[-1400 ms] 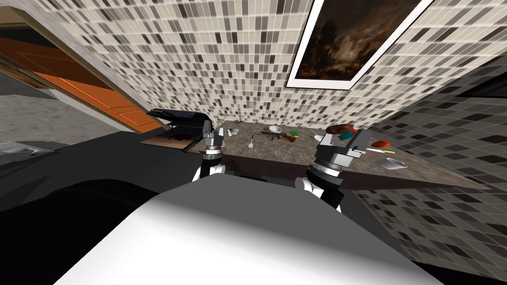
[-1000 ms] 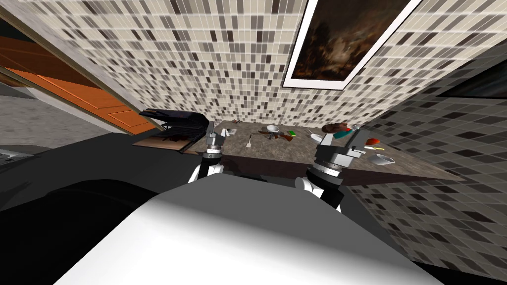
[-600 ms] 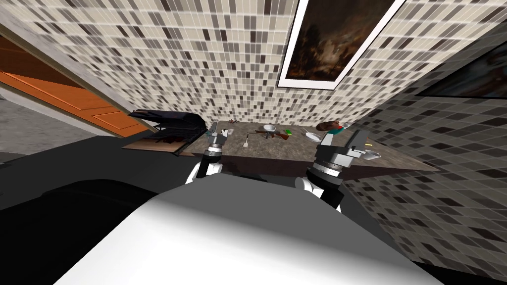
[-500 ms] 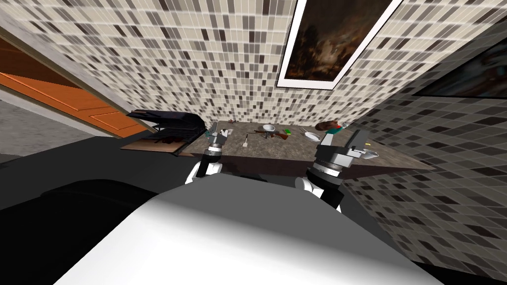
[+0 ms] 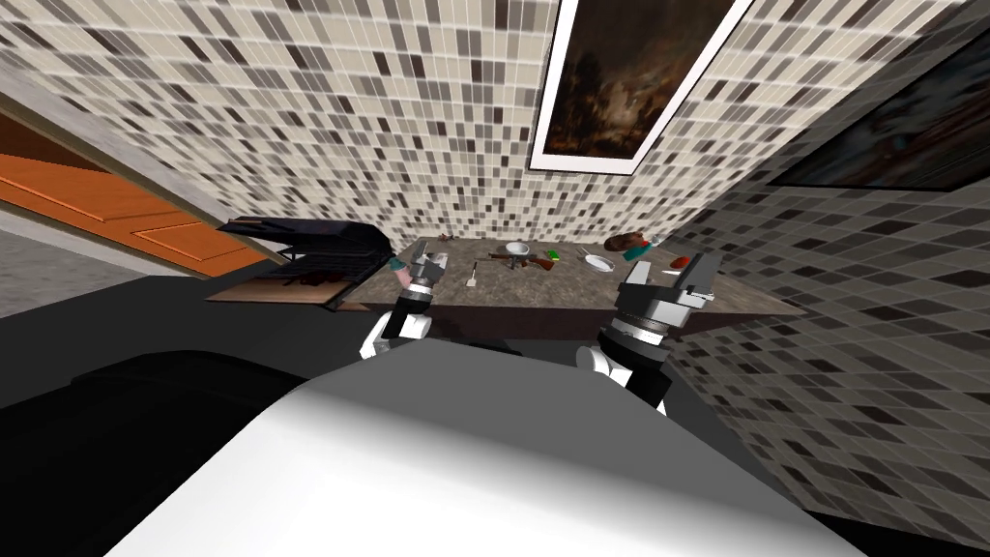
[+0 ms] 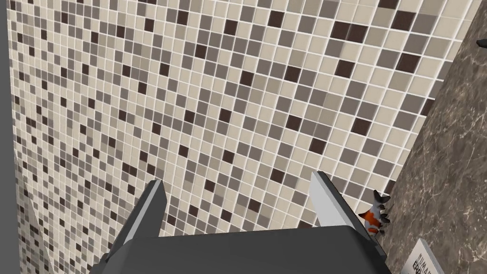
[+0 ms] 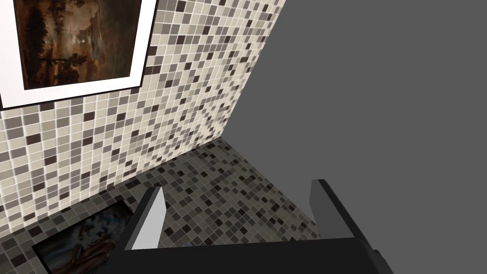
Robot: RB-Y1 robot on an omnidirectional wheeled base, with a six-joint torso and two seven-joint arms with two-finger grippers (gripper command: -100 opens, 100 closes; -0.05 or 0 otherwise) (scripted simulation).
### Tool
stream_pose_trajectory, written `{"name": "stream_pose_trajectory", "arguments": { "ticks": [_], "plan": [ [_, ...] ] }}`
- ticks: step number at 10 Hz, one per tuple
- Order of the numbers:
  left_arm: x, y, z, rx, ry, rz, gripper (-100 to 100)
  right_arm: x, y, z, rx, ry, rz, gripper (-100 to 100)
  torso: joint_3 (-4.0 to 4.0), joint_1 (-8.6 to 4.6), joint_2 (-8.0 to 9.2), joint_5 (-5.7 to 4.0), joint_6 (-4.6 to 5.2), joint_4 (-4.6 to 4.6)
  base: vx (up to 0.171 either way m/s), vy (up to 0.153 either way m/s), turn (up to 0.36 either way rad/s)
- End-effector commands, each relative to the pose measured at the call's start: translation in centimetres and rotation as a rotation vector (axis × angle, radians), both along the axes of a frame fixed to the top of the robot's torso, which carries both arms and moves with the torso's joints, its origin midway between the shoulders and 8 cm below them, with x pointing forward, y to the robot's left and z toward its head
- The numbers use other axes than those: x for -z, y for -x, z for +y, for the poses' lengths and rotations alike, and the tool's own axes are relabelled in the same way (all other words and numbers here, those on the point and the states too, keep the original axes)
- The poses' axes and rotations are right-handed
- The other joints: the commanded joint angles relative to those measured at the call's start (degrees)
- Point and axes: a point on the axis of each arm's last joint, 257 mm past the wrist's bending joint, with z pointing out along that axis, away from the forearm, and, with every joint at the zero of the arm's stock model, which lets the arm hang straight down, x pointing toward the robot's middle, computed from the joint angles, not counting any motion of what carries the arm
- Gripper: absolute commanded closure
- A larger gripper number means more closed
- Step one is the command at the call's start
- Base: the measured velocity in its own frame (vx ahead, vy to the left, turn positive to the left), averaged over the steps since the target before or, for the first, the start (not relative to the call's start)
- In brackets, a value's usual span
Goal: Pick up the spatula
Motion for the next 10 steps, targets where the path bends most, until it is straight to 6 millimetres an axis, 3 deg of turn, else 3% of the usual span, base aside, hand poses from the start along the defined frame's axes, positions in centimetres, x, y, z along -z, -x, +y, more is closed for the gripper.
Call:
{"name": "stream_pose_trajectory", "arguments": {
  "ticks": [1,10],
  "plan": [
    [0.6,-0.6,0.1,0.016,0.037,0.030,-100,0.0,0.0,0.0,0.000,0.000,0.000,0,0.00,0.00,0.00,0.00,0.00,0.00,-0.008,-0.041,-0.062],
    [6.4,-5.2,4.1,0.058,0.291,0.276,-100,0.0,0.0,0.0,0.000,0.000,0.000,0,0.02,0.02,0.03,0.00,-0.04,0.01,-0.006,-0.049,-0.111]
  ]
}}
